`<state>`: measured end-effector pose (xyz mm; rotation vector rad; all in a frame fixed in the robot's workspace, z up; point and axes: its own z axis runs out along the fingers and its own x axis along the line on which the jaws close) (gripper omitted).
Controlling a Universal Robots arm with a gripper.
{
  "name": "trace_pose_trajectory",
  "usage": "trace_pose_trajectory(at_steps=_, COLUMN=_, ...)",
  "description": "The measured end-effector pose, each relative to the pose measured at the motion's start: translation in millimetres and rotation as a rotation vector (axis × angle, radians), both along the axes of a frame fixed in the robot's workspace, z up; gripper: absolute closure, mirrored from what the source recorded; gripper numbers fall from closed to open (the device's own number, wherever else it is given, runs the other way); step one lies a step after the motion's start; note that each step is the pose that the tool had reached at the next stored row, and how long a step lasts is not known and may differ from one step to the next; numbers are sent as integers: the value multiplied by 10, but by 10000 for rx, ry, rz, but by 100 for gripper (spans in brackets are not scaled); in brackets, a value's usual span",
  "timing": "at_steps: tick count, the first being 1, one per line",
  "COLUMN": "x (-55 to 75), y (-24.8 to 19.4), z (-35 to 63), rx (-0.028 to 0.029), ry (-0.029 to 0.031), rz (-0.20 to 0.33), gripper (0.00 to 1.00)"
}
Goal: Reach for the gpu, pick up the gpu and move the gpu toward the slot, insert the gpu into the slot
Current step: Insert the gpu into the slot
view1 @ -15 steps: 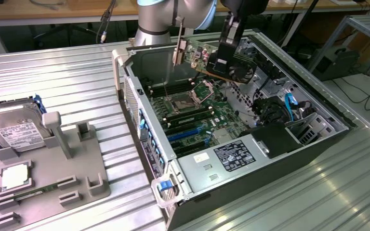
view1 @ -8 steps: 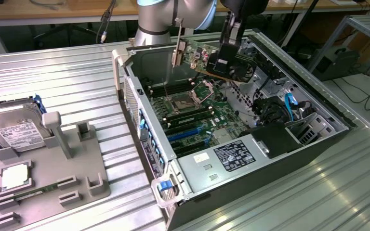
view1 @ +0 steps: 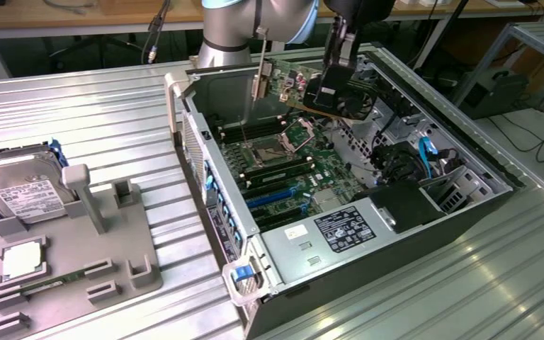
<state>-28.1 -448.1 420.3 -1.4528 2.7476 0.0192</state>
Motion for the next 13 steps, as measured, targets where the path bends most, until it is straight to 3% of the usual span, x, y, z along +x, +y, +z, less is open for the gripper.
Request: trace_pose_trajectory(at_steps=13, x=0, y=0, z=0, rx=0, ry=0, rz=878, gripper=72)
